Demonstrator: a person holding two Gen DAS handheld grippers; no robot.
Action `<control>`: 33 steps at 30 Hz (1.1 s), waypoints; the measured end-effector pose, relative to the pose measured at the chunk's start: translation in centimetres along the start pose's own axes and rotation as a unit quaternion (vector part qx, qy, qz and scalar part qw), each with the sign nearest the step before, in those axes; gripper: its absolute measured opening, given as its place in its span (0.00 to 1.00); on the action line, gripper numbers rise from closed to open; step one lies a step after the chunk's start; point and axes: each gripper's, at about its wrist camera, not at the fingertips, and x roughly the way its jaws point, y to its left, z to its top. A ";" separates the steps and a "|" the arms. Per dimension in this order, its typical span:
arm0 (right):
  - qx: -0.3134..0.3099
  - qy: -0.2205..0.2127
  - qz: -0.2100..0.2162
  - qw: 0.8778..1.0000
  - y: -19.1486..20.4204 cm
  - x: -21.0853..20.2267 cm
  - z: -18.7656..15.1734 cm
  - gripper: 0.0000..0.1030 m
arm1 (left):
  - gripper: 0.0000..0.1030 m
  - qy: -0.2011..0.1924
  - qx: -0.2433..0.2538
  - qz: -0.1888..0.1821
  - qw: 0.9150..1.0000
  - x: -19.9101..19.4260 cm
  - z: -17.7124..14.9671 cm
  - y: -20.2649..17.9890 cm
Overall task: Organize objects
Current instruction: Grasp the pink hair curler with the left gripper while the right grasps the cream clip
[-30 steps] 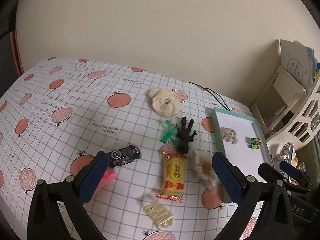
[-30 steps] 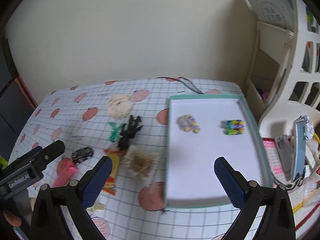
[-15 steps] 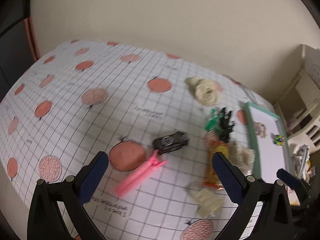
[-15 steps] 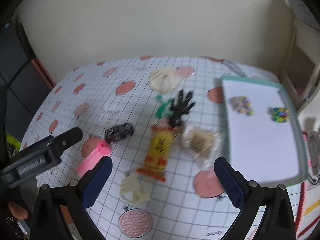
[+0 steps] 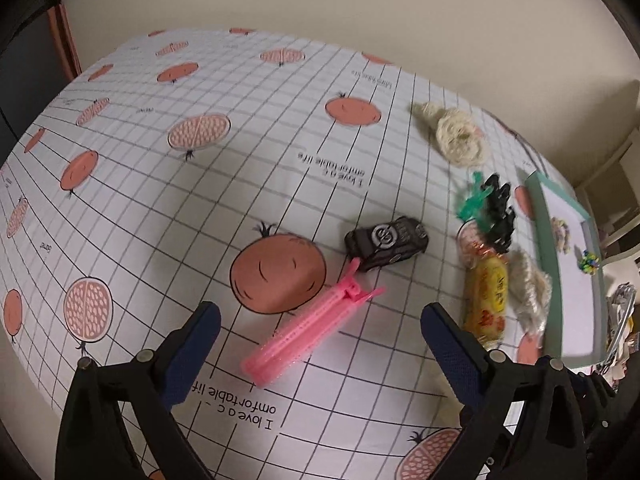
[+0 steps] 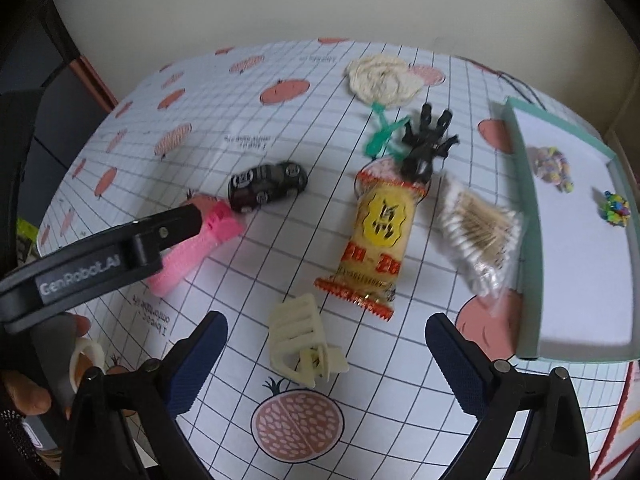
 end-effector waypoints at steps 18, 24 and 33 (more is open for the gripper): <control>-0.019 0.056 -0.014 0.998 0.5 3.1 -0.9 0.74 | 0.69 0.056 0.016 0.011 0.998 3.6 -1.0 -0.1; -0.026 0.065 -0.020 0.997 0.6 3.5 -1.0 0.65 | 0.61 0.052 0.024 0.021 0.998 3.7 -1.0 -0.2; -0.026 0.070 -0.017 0.997 0.6 3.4 -1.0 0.48 | 0.43 0.050 0.032 0.028 0.998 3.3 -1.2 -0.5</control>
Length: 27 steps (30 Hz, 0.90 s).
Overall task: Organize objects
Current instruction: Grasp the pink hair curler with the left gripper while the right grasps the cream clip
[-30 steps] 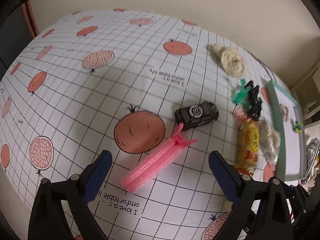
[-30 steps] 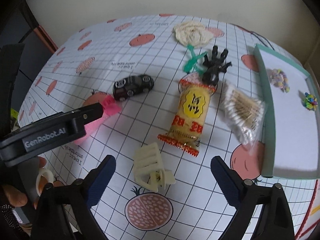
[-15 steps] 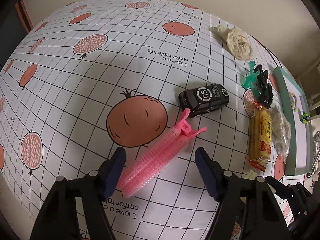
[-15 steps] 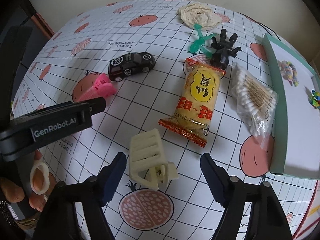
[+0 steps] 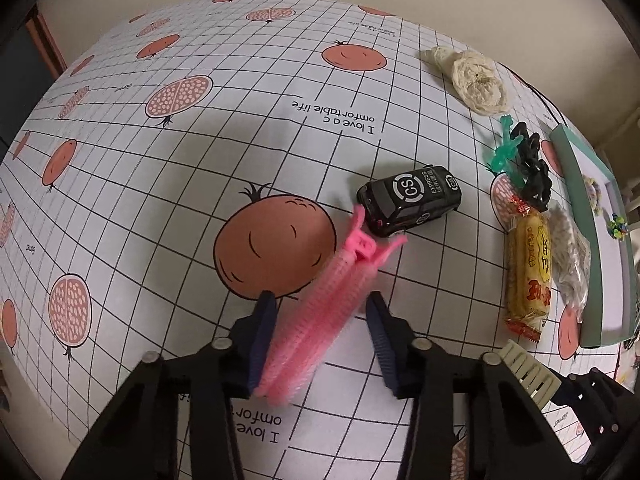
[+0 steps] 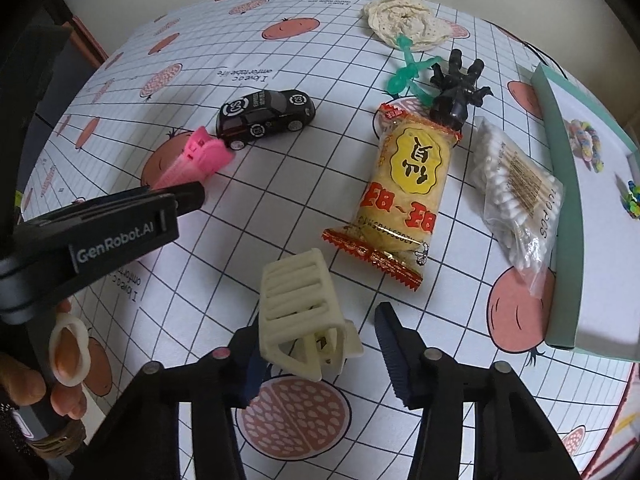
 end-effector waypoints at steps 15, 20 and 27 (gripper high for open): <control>0.001 0.002 0.014 1.000 -0.3 -0.5 0.0 0.22 | 0.27 0.004 0.005 -0.006 1.000 -0.4 -0.3 -0.2; 0.003 0.000 0.020 1.000 -0.5 -0.6 0.0 0.22 | 0.27 0.006 0.006 -0.011 1.000 -0.7 -0.4 -0.3; 0.001 -0.010 0.025 1.000 -0.8 -1.7 -0.4 0.21 | 0.27 0.004 0.003 -0.009 1.000 -1.4 -0.4 -0.3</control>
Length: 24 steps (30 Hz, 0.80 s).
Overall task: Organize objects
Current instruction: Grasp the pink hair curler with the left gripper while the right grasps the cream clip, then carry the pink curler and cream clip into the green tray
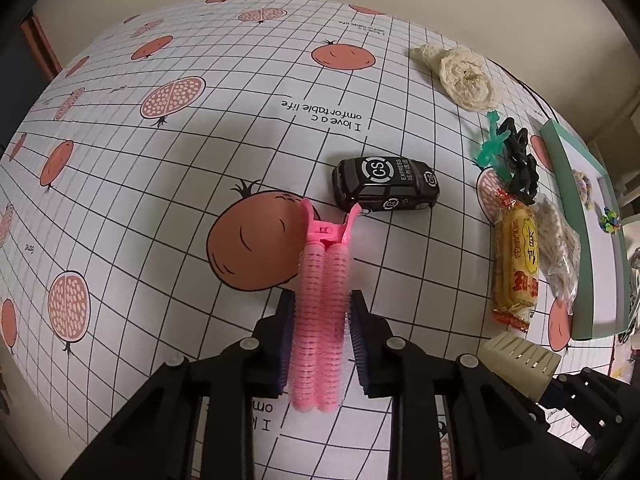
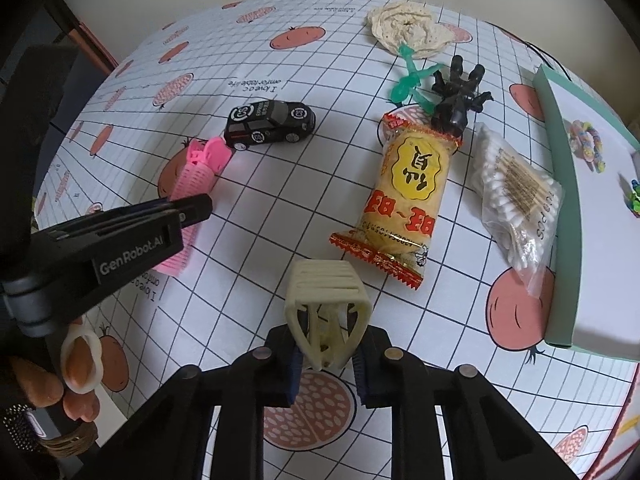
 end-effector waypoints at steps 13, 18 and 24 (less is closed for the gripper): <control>0.004 -0.047 0.008 0.999 -0.4 -2.4 0.6 0.21 | 0.27 -0.042 0.002 -0.005 0.999 -3.2 -0.2 -1.8; 0.018 -0.074 0.006 0.997 -1.8 -3.8 0.6 0.21 | 0.27 -0.073 0.015 -0.008 0.997 -4.7 1.0 -3.2; 0.038 -0.105 -0.006 0.994 -4.2 -5.5 0.6 0.21 | 0.27 -0.108 0.032 -0.015 0.994 -6.6 1.2 -5.3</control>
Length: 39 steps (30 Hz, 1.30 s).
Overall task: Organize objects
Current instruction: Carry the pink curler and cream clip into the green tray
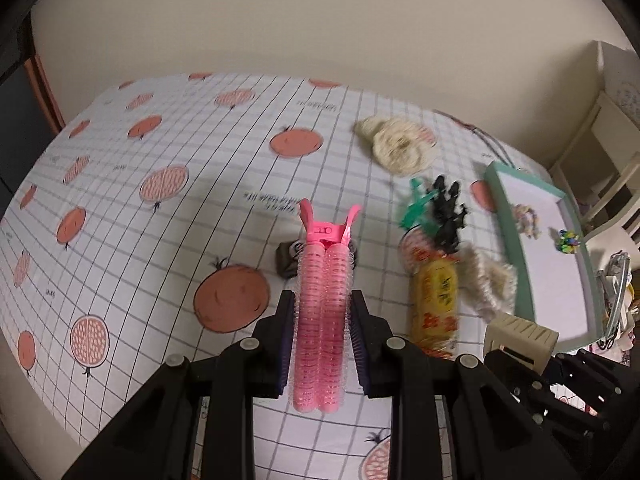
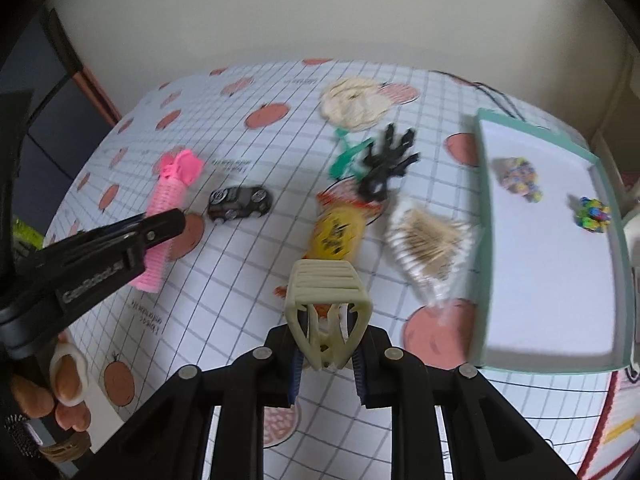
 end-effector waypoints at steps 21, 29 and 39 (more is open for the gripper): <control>0.088 -0.076 -0.052 0.992 -11.5 -3.3 0.7 0.21 | 0.27 -0.090 0.055 -0.097 0.990 -3.6 2.2 -10.5; 0.126 -0.094 -0.073 0.985 -15.8 -3.6 0.8 0.21 | 0.27 -0.089 0.094 -0.122 0.984 -2.5 2.9 -15.3; 0.167 -0.103 -0.108 0.975 -21.1 -3.6 0.5 0.21 | 0.27 -0.066 0.123 -0.135 0.981 0.6 3.9 -19.9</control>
